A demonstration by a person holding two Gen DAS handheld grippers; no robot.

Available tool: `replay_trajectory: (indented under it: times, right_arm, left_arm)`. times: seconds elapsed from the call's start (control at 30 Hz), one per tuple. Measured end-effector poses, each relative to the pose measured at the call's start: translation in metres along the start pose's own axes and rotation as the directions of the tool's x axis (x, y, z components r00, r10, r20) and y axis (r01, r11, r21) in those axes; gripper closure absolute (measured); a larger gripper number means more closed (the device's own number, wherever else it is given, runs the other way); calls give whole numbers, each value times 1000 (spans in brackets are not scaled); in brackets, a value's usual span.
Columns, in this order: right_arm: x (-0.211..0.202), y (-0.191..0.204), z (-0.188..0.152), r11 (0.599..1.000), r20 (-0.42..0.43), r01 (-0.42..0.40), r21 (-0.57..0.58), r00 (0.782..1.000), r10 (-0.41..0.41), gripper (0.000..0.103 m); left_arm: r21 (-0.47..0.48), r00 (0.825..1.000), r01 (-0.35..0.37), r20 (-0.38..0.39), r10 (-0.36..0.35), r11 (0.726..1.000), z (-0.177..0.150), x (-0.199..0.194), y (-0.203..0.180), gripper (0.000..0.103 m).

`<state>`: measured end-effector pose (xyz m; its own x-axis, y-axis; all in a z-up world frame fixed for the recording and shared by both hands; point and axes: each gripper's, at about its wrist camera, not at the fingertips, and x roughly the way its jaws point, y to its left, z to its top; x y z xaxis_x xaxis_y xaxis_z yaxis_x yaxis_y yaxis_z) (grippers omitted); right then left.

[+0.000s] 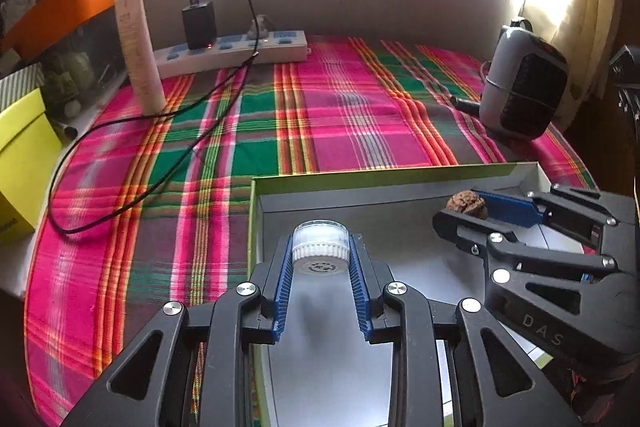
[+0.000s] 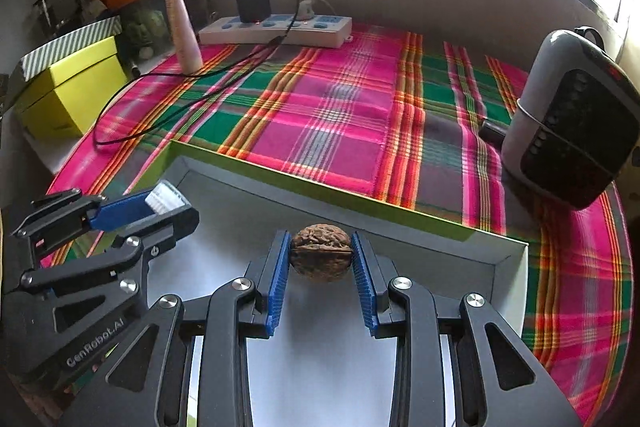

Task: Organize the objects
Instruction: 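Carry the white container with the left tool while the right tool carries the walnut over the tray, then open the left tool to drop the container while the right tool releases the walnut in the tray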

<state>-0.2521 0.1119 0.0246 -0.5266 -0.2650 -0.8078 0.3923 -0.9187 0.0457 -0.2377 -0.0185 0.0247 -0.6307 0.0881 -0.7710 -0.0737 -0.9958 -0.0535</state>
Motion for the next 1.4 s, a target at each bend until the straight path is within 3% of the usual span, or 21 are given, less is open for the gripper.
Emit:
replay_trajectory:
  times: [0.63,0.93,1.07,1.4]
  right_arm:
    - [11,-2,3,1000,-40,19,0,999,-19,70]
    - [8,-2,1,1000,-41,24,8,999,-24,70]
    - [3,-3,0,999,-29,33,16,999,-33,58]
    - [-17,-3,-11,998,3,40,38,999,-40,57]
  left_arm:
    - [30,1000,-12,-24,13,999,3,11,-8,77]
    - [26,1000,-10,-23,10,1000,1,9,-8,72]
    - [19,1000,-17,-18,17,1000,1,4,-7,68]
    - [11,1000,-15,-2,15,1000,-8,-16,-6,65]
